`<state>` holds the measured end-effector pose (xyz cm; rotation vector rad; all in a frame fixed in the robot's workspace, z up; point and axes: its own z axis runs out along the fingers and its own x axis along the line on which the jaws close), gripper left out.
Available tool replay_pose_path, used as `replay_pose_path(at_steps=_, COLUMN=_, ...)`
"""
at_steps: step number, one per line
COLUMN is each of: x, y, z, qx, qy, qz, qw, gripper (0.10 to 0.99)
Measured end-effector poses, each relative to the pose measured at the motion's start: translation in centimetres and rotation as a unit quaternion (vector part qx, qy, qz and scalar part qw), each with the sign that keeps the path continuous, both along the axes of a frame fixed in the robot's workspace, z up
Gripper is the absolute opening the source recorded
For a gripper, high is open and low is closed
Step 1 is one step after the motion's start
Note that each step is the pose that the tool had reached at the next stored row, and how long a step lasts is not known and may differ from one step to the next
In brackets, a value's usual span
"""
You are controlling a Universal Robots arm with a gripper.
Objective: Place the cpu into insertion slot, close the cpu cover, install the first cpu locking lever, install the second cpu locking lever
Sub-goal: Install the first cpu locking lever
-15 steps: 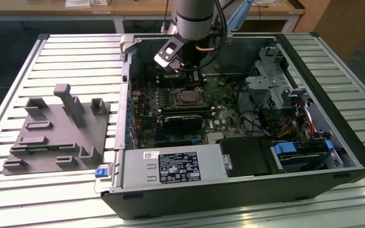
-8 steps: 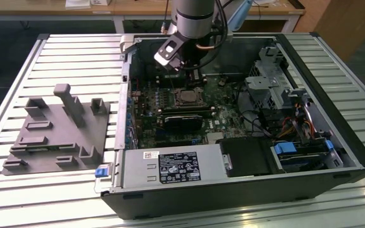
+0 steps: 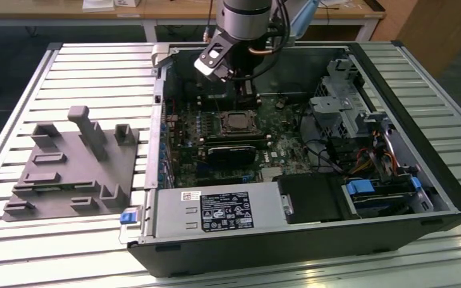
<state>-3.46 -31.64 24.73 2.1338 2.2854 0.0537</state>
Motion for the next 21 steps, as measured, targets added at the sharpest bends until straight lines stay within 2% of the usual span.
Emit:
replay_pose_path(at_steps=6, x=0.0, y=0.0, z=2.11, qx=-0.0001, qy=0.0001, qz=0.0, qw=1.0, gripper=0.106)
replay_pose_path(at_steps=8, x=0.0, y=0.0, z=2.12, qx=-0.0001, qy=0.0, qz=0.004, qw=1.0, gripper=0.106)
replay_pose_path(at_steps=12, x=0.0, y=0.0, z=2.1, qx=-0.0001, qy=0.0, qz=0.04, qw=0.9992, gripper=0.106)
replay_pose_path(at_steps=18, x=0.0, y=0.0, z=2.09, qx=-0.0001, qy=0.0, qz=0.084, qw=0.9964, gripper=0.106)
replay_pose_path(at_steps=21, x=0.0, y=0.0, z=2.08, qx=-0.0001, qy=0.0, qz=0.104, qw=0.9946, gripper=0.106)
